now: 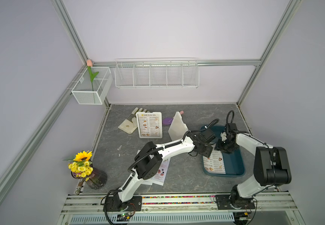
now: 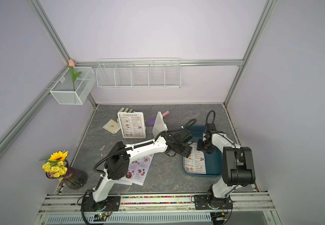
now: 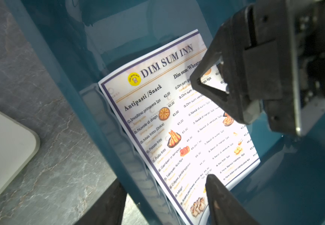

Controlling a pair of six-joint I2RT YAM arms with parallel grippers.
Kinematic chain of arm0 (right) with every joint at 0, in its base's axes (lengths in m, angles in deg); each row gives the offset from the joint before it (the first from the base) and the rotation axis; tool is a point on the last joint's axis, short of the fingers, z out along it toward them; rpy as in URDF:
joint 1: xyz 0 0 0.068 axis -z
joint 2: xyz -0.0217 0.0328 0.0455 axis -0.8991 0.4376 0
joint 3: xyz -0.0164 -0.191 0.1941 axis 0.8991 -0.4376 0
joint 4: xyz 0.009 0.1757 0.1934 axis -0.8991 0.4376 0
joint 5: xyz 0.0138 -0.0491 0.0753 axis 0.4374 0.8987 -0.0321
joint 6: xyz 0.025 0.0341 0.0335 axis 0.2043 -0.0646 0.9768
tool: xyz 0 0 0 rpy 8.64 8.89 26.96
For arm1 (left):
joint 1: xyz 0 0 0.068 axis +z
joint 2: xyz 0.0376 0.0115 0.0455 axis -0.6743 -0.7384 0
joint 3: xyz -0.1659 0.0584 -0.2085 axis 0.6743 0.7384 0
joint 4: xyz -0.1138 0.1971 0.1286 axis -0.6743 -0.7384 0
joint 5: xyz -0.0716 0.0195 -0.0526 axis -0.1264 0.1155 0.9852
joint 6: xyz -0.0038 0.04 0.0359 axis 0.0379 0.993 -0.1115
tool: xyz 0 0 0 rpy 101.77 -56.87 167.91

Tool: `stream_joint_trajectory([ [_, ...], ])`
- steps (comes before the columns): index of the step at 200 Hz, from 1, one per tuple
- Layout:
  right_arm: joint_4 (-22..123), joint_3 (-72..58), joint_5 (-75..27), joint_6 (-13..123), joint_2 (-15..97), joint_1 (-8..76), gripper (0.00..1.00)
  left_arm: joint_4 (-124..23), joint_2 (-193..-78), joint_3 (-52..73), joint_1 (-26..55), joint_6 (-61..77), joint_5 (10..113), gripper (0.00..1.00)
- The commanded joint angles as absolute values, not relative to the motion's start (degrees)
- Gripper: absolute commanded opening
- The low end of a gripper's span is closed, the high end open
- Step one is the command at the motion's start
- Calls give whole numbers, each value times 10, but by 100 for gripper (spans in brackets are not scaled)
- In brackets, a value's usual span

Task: Replace the menus in the menu holders
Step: Pick up the menu from the storage box.

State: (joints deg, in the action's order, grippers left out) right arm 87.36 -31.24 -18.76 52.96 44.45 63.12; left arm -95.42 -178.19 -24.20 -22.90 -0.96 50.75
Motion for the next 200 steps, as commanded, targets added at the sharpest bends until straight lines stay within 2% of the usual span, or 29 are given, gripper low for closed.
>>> stream_joint_trajectory([
  [1,911,-324,-222,522,441,612,51,-949,-1789,-270,-232,-7,512,66],
  [62,929,-324,-195,520,427,604,52,-953,-1784,-276,-231,-11,489,66],
  [127,928,-329,-248,526,396,602,54,-952,-1783,-277,-232,-23,503,65],
  [200,922,-348,-228,532,408,602,54,-977,-1709,-212,-243,-48,425,63],
])
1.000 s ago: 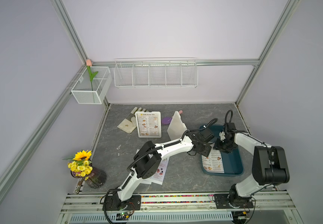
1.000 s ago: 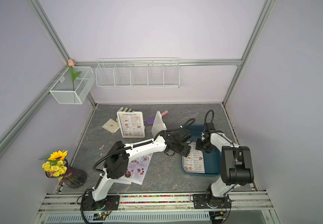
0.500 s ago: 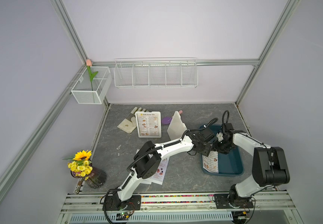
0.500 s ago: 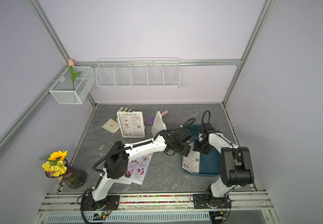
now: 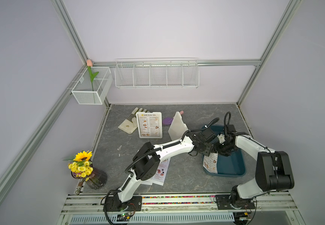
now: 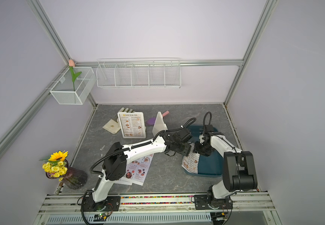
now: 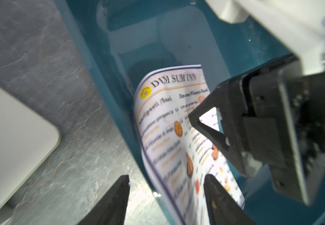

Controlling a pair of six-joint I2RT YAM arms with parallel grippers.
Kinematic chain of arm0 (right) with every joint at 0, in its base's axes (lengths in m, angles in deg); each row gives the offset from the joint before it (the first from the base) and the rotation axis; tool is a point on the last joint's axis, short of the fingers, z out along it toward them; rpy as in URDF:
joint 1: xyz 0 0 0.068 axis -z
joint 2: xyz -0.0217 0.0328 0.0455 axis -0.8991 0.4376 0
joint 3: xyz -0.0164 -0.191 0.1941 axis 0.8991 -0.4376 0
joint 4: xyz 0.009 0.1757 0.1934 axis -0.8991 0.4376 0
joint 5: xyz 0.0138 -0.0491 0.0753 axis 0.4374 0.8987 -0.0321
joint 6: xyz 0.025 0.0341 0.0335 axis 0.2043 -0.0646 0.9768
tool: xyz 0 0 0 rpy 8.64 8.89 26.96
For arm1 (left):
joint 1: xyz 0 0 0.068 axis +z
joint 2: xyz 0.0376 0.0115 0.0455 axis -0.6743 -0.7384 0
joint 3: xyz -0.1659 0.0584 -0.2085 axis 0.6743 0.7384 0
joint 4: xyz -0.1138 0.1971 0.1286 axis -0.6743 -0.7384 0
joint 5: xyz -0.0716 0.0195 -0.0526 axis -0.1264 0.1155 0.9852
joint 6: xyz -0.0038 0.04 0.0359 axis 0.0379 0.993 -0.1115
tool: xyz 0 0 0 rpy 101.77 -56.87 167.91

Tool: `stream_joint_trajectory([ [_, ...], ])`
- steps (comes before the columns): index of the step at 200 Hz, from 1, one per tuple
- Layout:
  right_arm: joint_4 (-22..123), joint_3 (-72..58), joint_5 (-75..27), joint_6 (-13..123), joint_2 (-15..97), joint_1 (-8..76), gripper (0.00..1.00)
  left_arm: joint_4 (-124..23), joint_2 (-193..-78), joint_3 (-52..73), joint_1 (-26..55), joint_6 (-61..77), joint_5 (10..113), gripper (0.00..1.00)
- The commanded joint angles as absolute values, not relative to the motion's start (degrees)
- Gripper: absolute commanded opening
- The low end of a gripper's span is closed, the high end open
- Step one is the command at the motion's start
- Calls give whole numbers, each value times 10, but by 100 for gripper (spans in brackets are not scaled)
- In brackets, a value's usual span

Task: Replace the menus in the menu holders
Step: Pick up the menu from the storage box.

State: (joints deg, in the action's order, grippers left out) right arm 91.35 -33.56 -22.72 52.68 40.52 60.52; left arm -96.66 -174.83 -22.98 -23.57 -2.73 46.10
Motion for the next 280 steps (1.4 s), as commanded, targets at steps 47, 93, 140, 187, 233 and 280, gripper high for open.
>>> stream_joint_trajectory([
  [47,918,-348,-227,534,412,602,55,-961,-1699,-196,-252,-55,477,60],
  [93,914,-352,-231,534,412,602,55,-963,-1714,-191,-254,-62,465,54],
  [140,914,-350,-230,535,413,601,55,-965,-1726,-187,-261,-65,466,43],
  [187,912,-350,-232,535,417,601,55,-963,-1737,-191,-261,-64,461,38],
  [233,909,-349,-234,535,420,602,55,-972,-1741,-185,-262,-60,421,38],
  [280,910,-346,-235,535,422,601,55,-968,-1753,-182,-263,-61,431,33],
])
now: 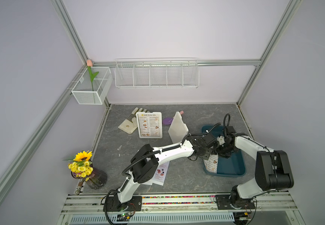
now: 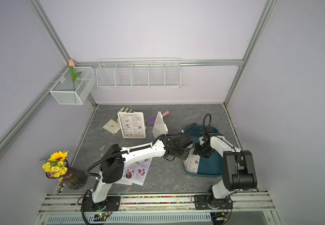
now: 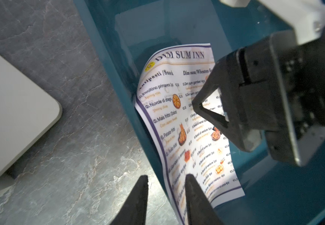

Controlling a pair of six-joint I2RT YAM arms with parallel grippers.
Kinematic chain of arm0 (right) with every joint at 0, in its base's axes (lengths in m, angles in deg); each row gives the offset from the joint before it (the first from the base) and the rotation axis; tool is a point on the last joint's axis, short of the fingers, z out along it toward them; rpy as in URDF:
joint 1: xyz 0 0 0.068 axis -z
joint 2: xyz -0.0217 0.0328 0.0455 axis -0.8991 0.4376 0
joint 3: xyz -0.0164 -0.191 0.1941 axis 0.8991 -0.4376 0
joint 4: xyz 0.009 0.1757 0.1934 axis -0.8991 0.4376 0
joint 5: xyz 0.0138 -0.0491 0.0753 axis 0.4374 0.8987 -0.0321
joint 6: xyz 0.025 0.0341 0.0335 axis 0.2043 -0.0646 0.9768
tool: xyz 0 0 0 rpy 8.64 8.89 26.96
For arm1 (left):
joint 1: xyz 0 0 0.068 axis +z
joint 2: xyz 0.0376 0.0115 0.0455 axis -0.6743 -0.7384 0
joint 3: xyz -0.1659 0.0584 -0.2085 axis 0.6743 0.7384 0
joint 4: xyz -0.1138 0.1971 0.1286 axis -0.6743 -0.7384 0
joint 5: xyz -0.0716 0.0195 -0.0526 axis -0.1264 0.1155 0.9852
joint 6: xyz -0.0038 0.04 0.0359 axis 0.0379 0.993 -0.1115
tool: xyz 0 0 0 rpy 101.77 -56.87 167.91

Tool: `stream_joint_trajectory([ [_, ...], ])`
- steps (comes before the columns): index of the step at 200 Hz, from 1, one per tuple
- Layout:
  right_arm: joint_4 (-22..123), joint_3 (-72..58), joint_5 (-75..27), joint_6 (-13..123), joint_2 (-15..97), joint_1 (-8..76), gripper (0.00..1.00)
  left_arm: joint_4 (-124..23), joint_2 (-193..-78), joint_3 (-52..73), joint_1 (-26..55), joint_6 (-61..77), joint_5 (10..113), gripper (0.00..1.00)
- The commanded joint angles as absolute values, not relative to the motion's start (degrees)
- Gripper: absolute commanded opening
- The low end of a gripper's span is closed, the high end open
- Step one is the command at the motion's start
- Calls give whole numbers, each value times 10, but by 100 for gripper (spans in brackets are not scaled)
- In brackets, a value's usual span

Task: Replace the menus in the menu holders
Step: Pick up the menu from the storage box.

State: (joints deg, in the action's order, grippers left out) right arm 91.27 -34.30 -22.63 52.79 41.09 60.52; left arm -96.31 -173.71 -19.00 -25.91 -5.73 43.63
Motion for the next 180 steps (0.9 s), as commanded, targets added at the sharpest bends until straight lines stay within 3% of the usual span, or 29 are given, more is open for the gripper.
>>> stream_joint_trajectory([
  [1,910,-346,-235,535,422,602,55,-968,-1753,-182,-263,-61,430,33],
  [113,935,-318,-221,534,391,611,60,-972,-1719,-178,-263,-51,428,20],
  [180,943,-320,-198,537,348,661,62,-972,-1705,-179,-263,-49,426,18],
])
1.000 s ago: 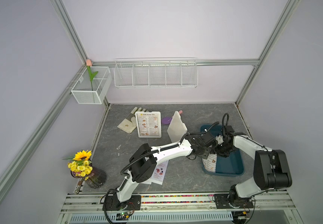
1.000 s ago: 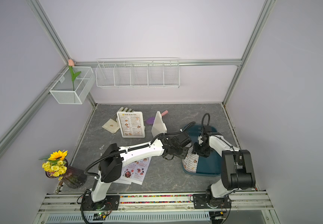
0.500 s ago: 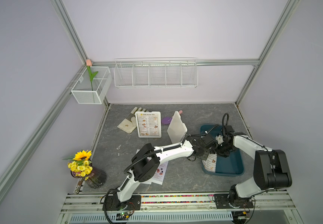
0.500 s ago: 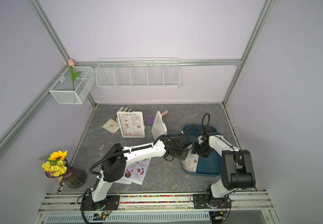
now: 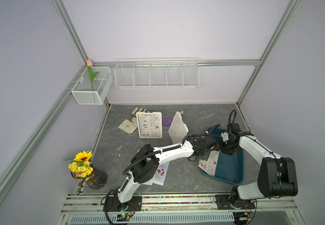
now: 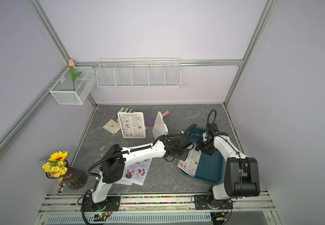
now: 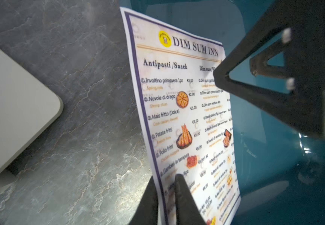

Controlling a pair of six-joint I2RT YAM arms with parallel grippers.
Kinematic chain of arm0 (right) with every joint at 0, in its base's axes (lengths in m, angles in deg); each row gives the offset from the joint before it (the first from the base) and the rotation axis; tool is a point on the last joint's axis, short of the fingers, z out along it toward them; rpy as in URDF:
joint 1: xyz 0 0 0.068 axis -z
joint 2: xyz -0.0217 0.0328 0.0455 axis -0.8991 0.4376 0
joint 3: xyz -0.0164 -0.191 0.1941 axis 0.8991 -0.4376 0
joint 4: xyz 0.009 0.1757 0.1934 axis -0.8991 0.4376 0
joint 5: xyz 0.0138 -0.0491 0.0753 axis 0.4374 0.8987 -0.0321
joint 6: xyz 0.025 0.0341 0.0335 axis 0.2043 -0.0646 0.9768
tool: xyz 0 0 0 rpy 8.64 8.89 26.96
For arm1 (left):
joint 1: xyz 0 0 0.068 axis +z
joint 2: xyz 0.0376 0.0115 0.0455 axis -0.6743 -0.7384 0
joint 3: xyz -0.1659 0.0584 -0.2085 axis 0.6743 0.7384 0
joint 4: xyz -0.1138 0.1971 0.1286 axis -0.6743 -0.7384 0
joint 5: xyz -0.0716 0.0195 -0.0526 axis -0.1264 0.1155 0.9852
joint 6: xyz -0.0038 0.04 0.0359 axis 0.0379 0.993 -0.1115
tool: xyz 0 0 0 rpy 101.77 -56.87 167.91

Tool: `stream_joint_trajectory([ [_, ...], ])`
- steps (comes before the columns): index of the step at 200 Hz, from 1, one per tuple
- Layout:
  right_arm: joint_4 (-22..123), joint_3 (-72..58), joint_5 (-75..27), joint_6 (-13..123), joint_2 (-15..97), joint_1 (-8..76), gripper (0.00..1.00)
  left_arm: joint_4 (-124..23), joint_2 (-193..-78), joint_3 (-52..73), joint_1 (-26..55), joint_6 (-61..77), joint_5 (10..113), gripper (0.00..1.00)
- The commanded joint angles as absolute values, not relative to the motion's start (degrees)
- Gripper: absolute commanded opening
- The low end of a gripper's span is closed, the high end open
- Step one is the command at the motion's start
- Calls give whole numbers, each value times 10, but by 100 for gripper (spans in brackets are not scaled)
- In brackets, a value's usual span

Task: Replace the menus in the menu holders
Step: Pick up the menu from the storage box.

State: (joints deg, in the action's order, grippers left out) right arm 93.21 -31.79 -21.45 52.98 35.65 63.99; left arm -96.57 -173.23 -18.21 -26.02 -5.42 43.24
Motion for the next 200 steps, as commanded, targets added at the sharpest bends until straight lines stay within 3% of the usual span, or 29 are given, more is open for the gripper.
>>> stream_joint_trajectory([
  [1,942,-321,-197,537,348,662,62,-972,-1706,-179,-263,-48,427,18],
  [103,935,-314,-206,543,329,680,63,-981,-1692,-193,-262,-30,404,8],
  [161,901,-280,-295,511,234,680,80,-1015,-1674,-259,-260,22,351,0],
  [200,823,-266,-353,507,174,683,84,-1063,-1648,-339,-243,100,314,0],
])
